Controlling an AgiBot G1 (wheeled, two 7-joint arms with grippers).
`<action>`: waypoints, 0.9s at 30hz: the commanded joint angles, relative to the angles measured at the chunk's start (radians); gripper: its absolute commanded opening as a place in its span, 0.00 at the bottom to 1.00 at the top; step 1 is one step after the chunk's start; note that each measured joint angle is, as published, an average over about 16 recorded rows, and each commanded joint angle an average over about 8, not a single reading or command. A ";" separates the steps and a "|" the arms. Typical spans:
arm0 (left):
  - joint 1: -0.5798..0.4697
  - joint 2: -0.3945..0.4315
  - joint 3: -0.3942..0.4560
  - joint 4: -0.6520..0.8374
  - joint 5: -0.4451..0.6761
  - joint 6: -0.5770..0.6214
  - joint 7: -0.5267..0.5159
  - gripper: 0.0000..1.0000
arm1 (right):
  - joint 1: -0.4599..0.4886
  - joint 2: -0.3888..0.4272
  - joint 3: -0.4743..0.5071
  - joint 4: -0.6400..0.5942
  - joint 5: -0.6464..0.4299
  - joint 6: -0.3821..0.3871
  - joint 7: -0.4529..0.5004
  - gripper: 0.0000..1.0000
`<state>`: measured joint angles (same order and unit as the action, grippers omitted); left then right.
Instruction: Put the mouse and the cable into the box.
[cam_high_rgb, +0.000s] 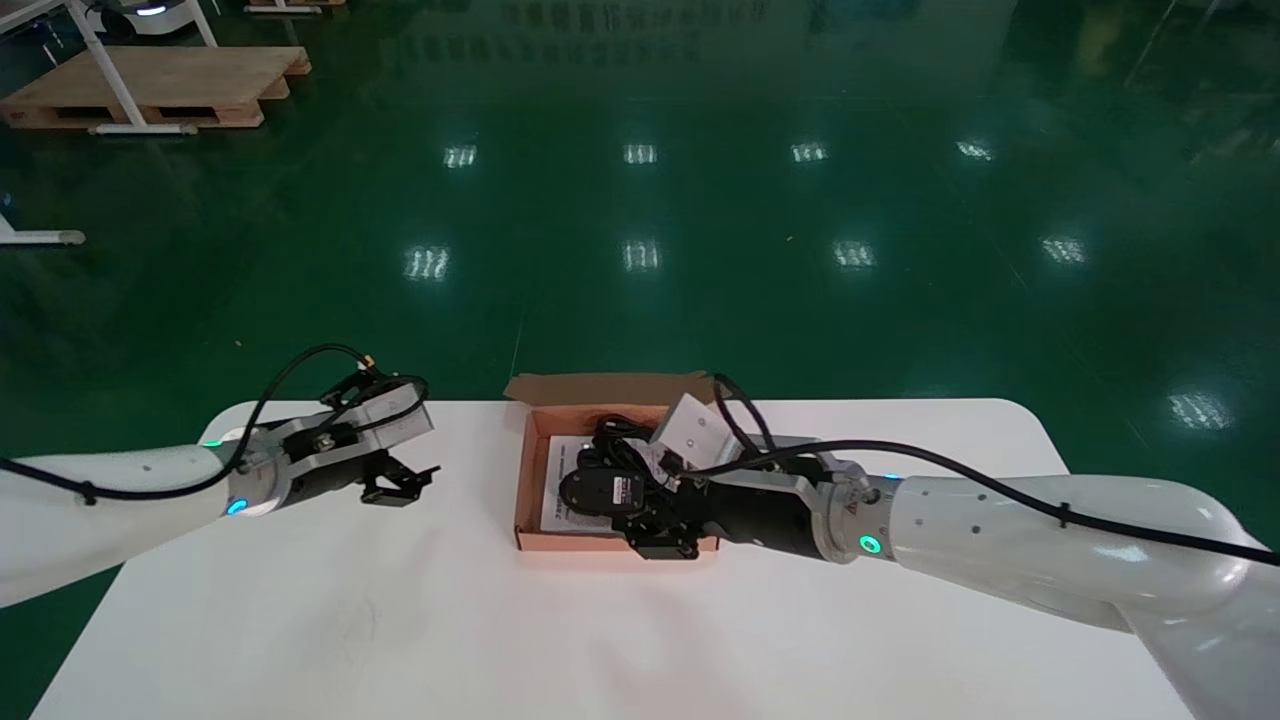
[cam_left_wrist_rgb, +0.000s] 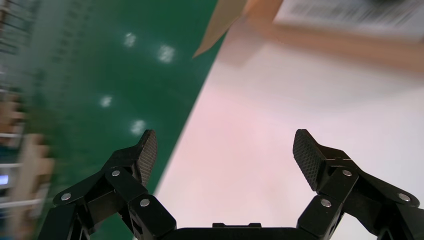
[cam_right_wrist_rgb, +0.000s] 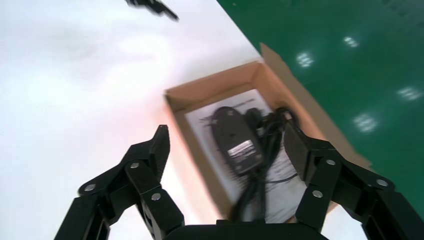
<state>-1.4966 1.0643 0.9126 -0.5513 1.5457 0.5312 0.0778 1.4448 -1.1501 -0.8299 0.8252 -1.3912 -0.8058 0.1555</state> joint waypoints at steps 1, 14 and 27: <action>0.020 -0.022 -0.030 -0.035 -0.039 0.046 -0.013 1.00 | -0.017 0.025 0.026 0.021 0.031 -0.032 0.002 1.00; 0.152 -0.164 -0.228 -0.264 -0.294 0.348 -0.096 1.00 | -0.130 0.189 0.192 0.161 0.231 -0.241 0.011 1.00; 0.284 -0.305 -0.426 -0.494 -0.549 0.650 -0.179 1.00 | -0.242 0.352 0.359 0.300 0.431 -0.451 0.021 1.00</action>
<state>-1.2124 0.7593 0.4864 -1.0447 0.9969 1.1805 -0.1009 1.2031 -0.7984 -0.4707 1.1248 -0.9600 -1.2560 0.1765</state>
